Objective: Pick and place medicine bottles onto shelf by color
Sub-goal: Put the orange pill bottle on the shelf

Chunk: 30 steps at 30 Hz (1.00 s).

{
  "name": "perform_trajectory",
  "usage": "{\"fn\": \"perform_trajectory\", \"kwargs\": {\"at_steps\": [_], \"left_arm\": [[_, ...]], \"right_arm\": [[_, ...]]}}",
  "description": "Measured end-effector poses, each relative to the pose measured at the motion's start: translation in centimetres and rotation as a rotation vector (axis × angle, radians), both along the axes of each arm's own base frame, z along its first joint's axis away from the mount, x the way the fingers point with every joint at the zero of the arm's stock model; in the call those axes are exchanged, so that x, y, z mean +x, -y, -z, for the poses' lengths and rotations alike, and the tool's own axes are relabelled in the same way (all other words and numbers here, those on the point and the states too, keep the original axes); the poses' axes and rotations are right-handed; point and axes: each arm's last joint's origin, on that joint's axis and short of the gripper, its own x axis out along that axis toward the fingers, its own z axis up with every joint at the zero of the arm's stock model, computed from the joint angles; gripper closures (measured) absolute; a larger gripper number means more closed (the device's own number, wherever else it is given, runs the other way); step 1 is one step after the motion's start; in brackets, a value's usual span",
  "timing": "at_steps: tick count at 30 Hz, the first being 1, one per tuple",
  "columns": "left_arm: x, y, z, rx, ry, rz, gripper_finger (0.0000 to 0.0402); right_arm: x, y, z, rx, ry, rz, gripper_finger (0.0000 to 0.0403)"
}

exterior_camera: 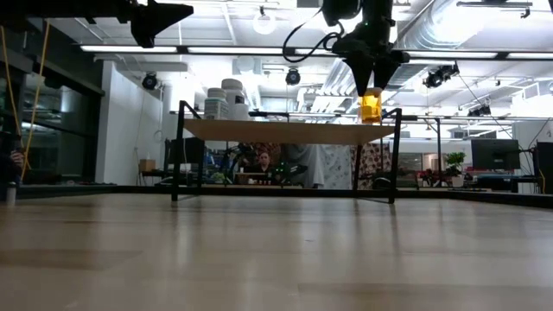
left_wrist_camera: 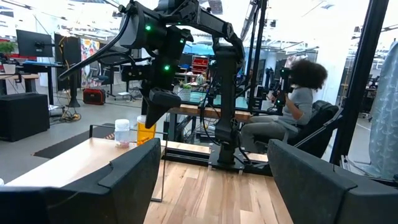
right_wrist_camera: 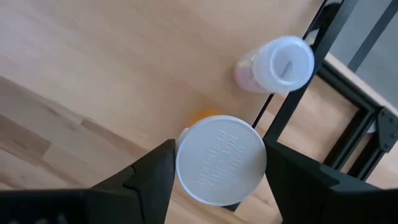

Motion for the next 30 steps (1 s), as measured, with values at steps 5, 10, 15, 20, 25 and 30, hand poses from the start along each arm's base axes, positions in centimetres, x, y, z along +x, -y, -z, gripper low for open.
{"fn": "perform_trajectory", "kwargs": {"at_steps": [5,10,15,20,25,30], "left_arm": [[0.0,0.0,0.0,0.0,0.0,0.0,0.0115],[0.0,0.0,0.0,0.0,-0.001,0.0,0.0115],[0.0,0.0,0.0,0.0,0.0,0.0,0.0115],[0.0,0.0,0.0,0.0,-0.001,0.0,0.0115],[0.0,0.0,0.0,0.0,0.0,0.0,0.0115],[0.0,0.0,0.0,0.0,-0.001,0.0,0.0115]], "right_arm": [[-0.1,0.1,0.8,0.025,-0.015,0.011,0.0179],[-0.2,0.4,1.4,0.025,-0.021,0.019,0.0178],[-0.1,0.9,1.4,-0.003,-0.007,0.016,0.0178],[-0.1,1.1,1.4,-0.01,0.0,0.009,0.0178],[-0.1,1.2,1.3,-0.03,-0.018,-0.008,0.0164],[-0.3,1.3,1.3,-0.072,-0.048,0.006,0.012]]}}
